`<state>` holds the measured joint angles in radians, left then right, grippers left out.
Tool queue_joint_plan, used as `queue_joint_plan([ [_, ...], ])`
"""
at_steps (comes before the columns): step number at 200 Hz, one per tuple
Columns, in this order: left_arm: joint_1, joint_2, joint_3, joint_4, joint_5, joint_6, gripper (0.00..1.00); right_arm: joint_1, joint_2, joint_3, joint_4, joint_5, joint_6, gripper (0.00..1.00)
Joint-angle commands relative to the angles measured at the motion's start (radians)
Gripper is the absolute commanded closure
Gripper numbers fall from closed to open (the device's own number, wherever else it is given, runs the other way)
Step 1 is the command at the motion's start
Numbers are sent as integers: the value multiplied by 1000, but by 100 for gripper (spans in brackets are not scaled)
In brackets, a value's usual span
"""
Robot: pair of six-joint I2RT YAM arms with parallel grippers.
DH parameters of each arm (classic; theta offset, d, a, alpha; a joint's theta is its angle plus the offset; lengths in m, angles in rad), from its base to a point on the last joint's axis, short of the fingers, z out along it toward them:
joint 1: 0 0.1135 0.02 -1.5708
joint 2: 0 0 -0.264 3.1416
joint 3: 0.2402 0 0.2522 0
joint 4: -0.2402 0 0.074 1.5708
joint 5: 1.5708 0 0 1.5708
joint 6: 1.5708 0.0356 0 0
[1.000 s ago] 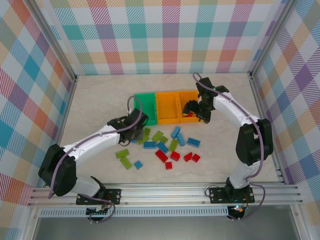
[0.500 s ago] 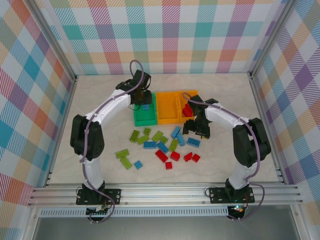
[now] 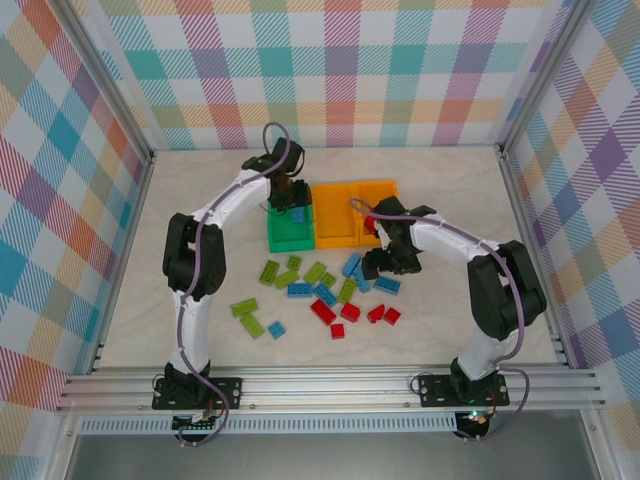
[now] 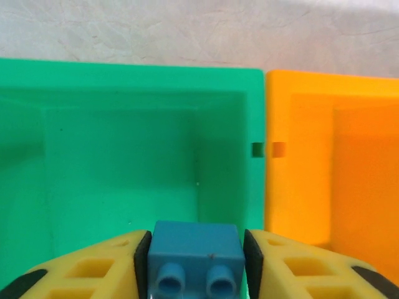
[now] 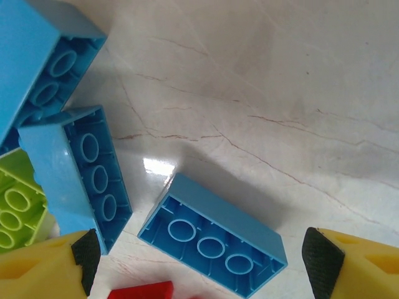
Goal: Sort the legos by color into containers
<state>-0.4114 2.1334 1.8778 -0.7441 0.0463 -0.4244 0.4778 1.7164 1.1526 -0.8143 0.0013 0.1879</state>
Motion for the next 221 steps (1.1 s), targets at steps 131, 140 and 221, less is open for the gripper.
queue_joint_plan([
  [131, 6, -253, -229, 37, 20, -2, 5, 15, 5, -6, -187, 37, 476, 8],
  [140, 6, -270, -247, 38, 17, 4, 5, 15, 10, -4, -180, 22, 489, 8],
  [221, 8, -374, -380, 49, -6, 44, 4, 43, 84, 35, -153, 30, 309, 19],
])
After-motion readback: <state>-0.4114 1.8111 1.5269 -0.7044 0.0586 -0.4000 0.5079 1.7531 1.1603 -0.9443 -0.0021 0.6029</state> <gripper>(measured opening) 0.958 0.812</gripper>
